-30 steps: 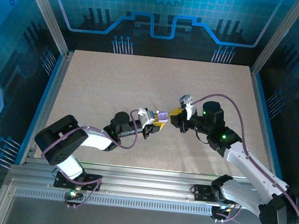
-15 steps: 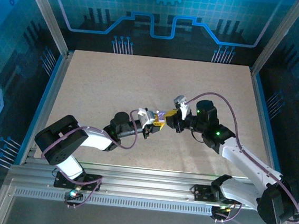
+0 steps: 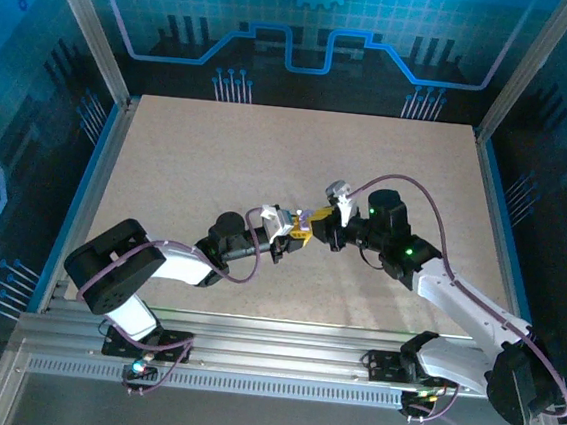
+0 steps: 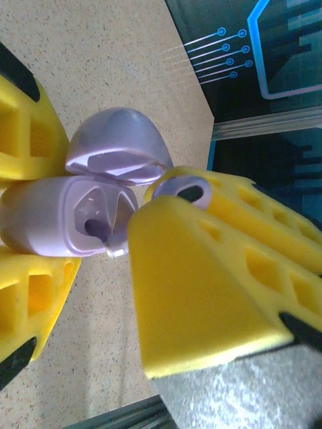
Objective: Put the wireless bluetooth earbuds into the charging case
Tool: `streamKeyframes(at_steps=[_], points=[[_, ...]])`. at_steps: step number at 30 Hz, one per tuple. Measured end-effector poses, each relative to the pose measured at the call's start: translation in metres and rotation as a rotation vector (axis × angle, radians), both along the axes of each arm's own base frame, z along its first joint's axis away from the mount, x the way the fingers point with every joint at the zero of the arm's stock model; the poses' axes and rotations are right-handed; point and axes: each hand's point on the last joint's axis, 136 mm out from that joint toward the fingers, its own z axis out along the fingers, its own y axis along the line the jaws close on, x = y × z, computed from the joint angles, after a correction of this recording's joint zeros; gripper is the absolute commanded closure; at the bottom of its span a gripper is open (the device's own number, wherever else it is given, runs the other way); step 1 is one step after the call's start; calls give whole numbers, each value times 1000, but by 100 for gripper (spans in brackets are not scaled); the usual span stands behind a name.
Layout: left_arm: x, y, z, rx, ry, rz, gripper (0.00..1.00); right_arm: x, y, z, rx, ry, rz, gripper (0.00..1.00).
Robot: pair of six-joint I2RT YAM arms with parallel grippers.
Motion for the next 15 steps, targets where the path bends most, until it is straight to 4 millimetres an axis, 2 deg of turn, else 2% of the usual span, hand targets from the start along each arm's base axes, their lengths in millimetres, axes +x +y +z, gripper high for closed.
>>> streamKeyframes(at_steps=[15], points=[[0, 0, 5, -14, -15, 0, 90, 1, 0, 6, 7, -24, -9, 83]])
